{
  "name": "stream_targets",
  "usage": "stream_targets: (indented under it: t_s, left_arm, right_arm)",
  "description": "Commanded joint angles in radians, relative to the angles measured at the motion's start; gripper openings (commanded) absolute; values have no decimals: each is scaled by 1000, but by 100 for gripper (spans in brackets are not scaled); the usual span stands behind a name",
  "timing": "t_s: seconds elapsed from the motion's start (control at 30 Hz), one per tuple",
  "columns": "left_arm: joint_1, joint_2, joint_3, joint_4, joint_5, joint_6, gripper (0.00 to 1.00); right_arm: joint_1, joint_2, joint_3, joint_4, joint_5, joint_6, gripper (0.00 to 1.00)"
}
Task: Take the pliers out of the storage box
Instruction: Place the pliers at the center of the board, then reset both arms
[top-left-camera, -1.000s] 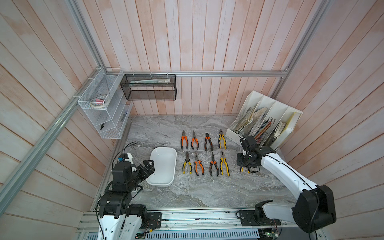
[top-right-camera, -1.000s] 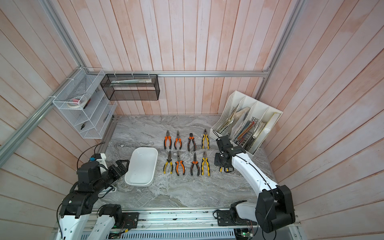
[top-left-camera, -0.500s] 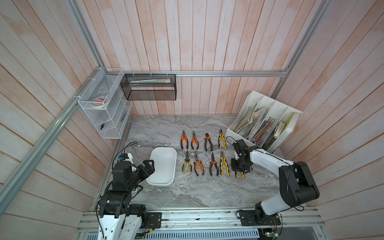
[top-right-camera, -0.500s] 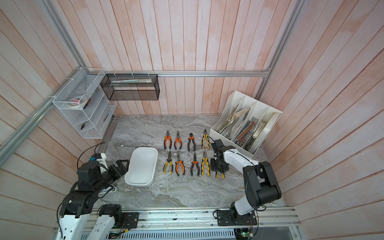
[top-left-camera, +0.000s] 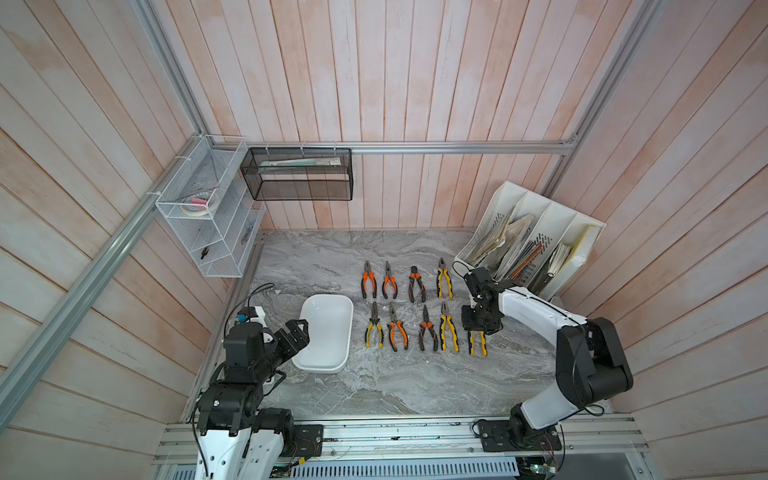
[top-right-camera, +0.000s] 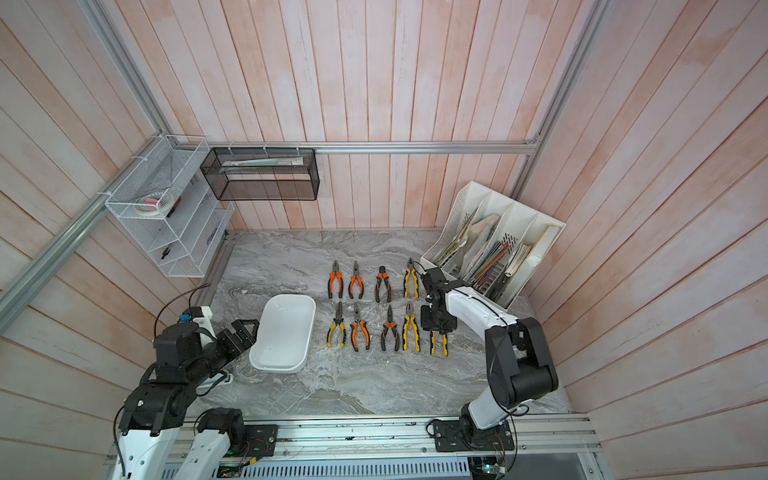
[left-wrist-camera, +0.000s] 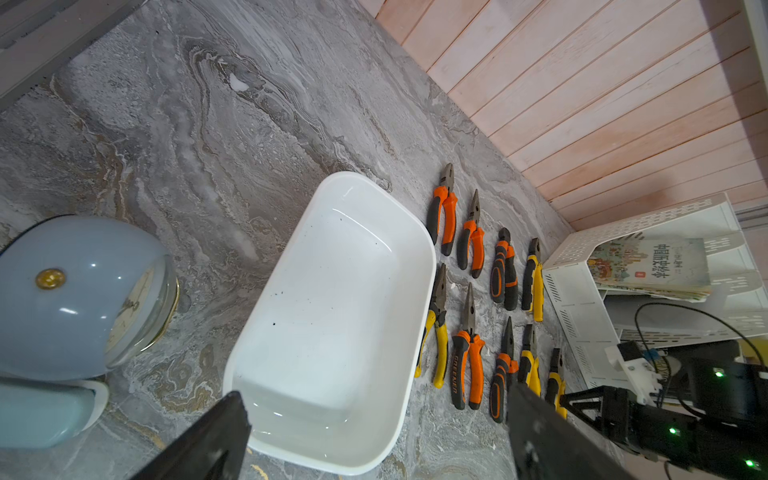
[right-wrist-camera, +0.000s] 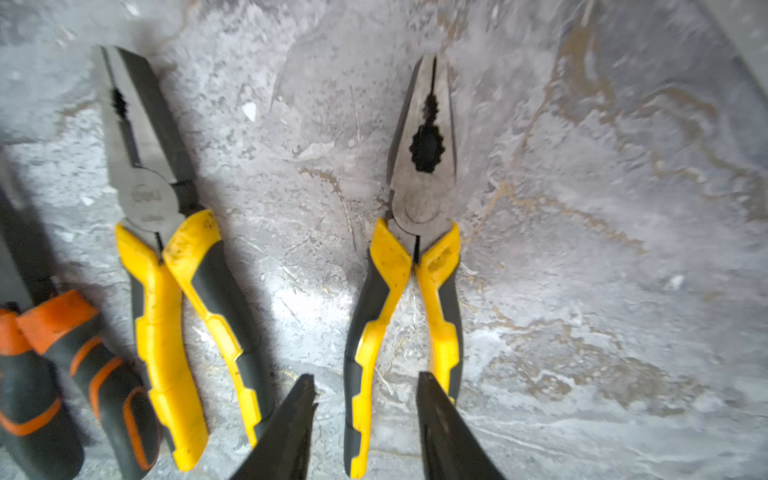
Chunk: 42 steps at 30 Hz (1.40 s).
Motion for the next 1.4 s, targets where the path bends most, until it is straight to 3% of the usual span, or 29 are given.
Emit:
stream_targets:
  t_s: [0.0,0.03,0.1,0.27,0.43,0.53,0.7,0.87,0.9,0.93,0.97,1.03,1.13,1.23,1.37]
  left_arm:
    - [5,0,-10,24,15,17,100]
    - [5,1,-10,25,16,17,100]
    - [5,0,-10,24,16,17,100]
    - [5,-3,-10,25,14,17,100]
    - [5,15,-11,36,16,20,100]
    - [6,53,-12,67,29,21,100]
    - [5,142,-28,198,50,33,100]
    - [5,213,-45,418,-16,77,100]
    - [5,225,-48,465,-55,92,100]
    - [6,235,-54,509,-93,106,100]
    - [6,241,-66,565,-130,127,100]
    - [5,237,-123,699,-187,178,100]
    - [5,218,-245,913,-304,224,100]
    - [7,224,-367,1120,-381,280,100]
    - [18,301,-453,1290,-429,296,100]
  right_arm:
    - [2,-56,47,-70,35,35,59]
    - [1,-59,50,-67,34,33,71]
    - [-8,-58,57,-67,30,28,77]
    - [-14,-97,39,-40,-22,36,77]
    - [-14,-284,-41,131,-142,13,73]
    - [-14,-416,-90,261,-121,4,72]
    - [-15,-635,-262,593,3,-73,72]
    - [-15,-831,-560,1080,61,-296,75]
    - [-15,-871,-642,1225,93,-330,81]
    - [-15,-891,-707,1342,134,-345,96]
    - [-22,-897,-771,1471,179,-362,98]
    - [-64,-862,-799,1523,224,-343,98]
    - [-113,-755,-811,1551,221,-358,98]
    - [-140,-629,-858,1704,221,-371,98]
    - [-160,-436,-900,1883,266,-418,98]
